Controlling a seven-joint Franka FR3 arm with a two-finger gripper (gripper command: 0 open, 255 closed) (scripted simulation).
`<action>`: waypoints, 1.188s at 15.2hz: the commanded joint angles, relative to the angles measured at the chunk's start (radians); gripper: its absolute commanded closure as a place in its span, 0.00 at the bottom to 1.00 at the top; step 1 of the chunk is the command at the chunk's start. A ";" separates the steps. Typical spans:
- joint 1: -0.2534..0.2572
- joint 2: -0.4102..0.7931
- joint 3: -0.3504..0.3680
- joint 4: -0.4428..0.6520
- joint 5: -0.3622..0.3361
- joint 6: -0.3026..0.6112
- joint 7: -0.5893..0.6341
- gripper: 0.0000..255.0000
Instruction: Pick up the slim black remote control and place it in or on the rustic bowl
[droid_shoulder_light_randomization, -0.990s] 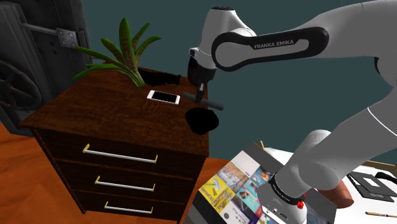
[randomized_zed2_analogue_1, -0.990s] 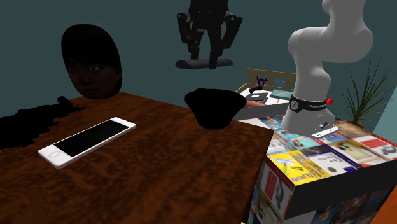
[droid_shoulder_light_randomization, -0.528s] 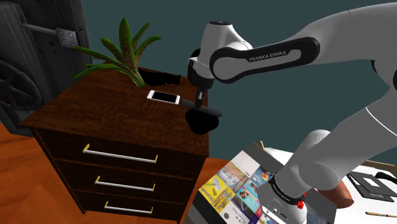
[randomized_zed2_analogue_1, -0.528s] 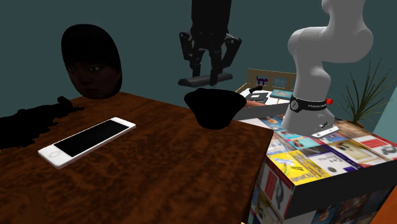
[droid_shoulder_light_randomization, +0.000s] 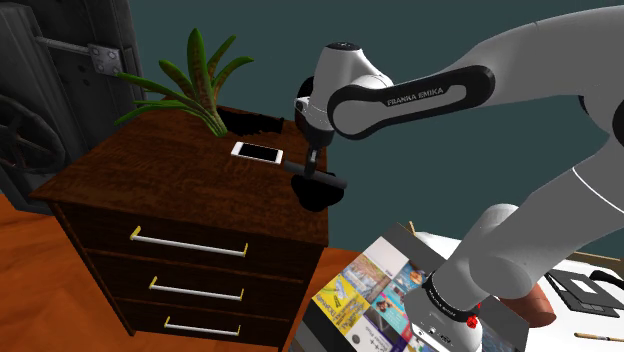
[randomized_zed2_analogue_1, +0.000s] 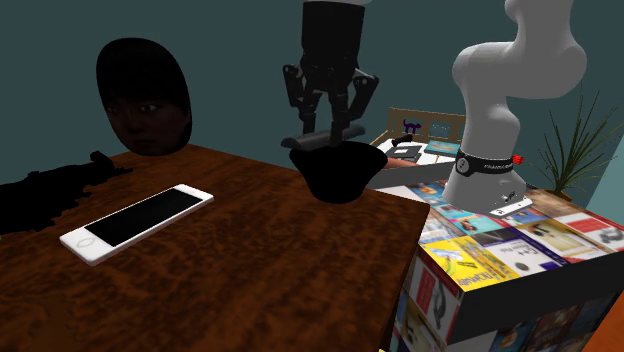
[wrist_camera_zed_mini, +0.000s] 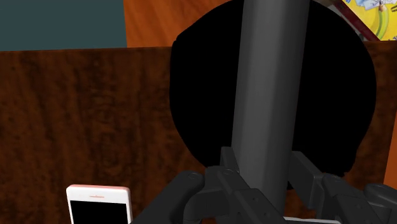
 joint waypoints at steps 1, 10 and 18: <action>0.000 0.000 0.000 0.000 0.000 0.000 0.000 1.00; 0.003 -0.030 0.000 0.039 0.008 -0.069 -0.005 0.00; 0.005 -0.053 -0.001 0.079 0.013 -0.131 -0.009 0.00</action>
